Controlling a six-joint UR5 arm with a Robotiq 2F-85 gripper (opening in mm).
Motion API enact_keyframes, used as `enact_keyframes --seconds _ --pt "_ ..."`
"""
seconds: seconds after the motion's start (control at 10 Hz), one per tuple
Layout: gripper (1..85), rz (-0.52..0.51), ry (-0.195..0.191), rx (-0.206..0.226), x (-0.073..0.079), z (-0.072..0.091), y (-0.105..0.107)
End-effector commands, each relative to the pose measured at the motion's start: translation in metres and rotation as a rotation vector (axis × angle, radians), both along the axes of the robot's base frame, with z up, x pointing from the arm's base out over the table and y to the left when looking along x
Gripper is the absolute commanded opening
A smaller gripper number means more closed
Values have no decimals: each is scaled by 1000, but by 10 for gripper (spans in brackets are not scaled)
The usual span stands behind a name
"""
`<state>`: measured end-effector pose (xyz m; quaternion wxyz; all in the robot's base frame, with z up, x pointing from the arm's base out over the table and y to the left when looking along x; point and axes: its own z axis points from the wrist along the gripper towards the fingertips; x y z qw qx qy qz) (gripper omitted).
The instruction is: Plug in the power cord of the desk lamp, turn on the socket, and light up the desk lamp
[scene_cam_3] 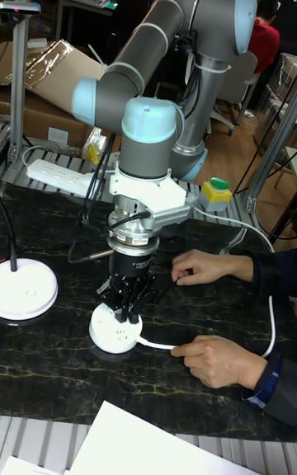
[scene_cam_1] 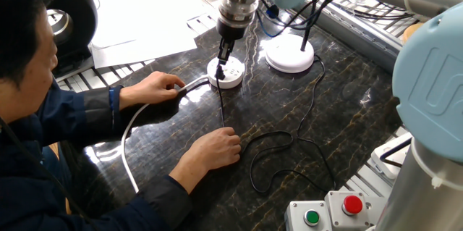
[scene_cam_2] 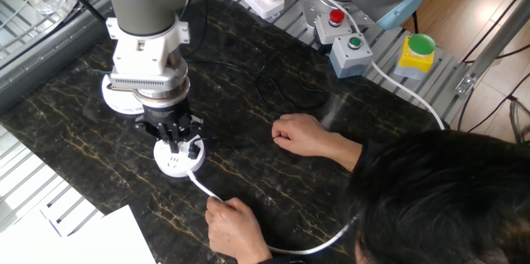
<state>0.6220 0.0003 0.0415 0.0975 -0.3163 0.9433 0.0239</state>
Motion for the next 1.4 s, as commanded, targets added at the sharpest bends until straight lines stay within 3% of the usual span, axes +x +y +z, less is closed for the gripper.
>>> enact_keyframes --seconds 0.0,0.6,1.3 --pt "13 -6 -16 11 3 -6 1" --pt "13 -14 -20 15 -4 -13 0" --pt "13 -18 -30 7 -1 -14 -1"
